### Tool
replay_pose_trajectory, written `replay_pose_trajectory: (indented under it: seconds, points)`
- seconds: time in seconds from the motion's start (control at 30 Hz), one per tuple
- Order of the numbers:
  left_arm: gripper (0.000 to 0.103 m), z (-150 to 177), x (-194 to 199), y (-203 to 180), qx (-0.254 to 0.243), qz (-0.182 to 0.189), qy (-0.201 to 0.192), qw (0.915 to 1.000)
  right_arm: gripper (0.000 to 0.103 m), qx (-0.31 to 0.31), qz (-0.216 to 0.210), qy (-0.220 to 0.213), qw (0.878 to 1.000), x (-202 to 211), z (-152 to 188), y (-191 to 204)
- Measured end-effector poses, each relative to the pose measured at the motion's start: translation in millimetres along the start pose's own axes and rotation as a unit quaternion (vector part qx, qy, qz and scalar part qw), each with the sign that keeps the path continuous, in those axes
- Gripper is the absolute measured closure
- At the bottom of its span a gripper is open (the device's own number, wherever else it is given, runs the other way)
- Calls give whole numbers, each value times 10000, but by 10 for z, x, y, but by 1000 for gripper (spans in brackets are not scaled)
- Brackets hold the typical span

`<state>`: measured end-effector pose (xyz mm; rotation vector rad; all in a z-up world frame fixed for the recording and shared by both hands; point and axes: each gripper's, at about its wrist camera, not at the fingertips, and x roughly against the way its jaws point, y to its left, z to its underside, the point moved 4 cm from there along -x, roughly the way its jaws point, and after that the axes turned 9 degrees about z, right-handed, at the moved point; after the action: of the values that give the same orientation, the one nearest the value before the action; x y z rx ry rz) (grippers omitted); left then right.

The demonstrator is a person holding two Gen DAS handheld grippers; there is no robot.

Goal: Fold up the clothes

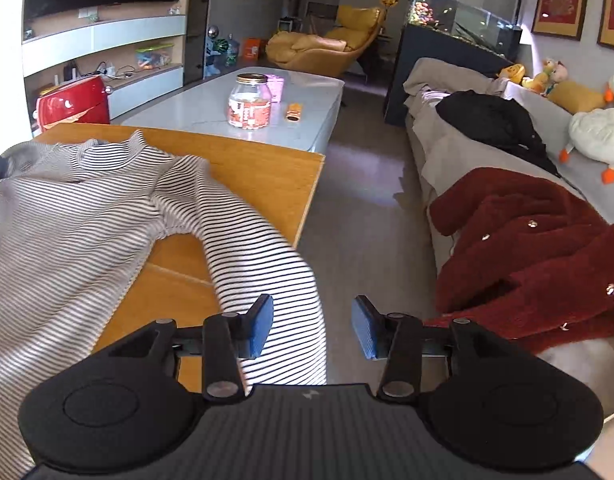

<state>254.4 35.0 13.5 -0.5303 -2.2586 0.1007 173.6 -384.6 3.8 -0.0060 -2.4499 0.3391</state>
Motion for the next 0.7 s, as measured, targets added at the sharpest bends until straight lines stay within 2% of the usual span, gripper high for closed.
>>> replay_pose_trajectory:
  seconds: [0.1,0.27,0.33,0.4,0.47,0.53,0.7]
  points:
    - [13,35,2,-158,-96,120,25,9999,58,417,10,11,9991,-118,-58,302]
    - [10,173,86,-238,-163,216,100,9996,60,489,138,167,9986,-446,-206,548]
    - [9,215,114,-235,-144,260,140,9995,79,470,198,211,9985,-565,-265,620]
    - [8,252,126,-233,-132,299,163,9993,95,515,296,58,9982,-598,-357,724]
    - [8,276,125,-235,-139,318,183,9992,98,532,332,-151,9979,-588,-471,838]
    - [8,295,116,-229,-160,292,197,9993,103,452,111,-418,9980,-503,-627,971]
    - [8,345,99,-178,-56,273,244,9993,103,427,-509,-948,9933,-257,-993,1396]
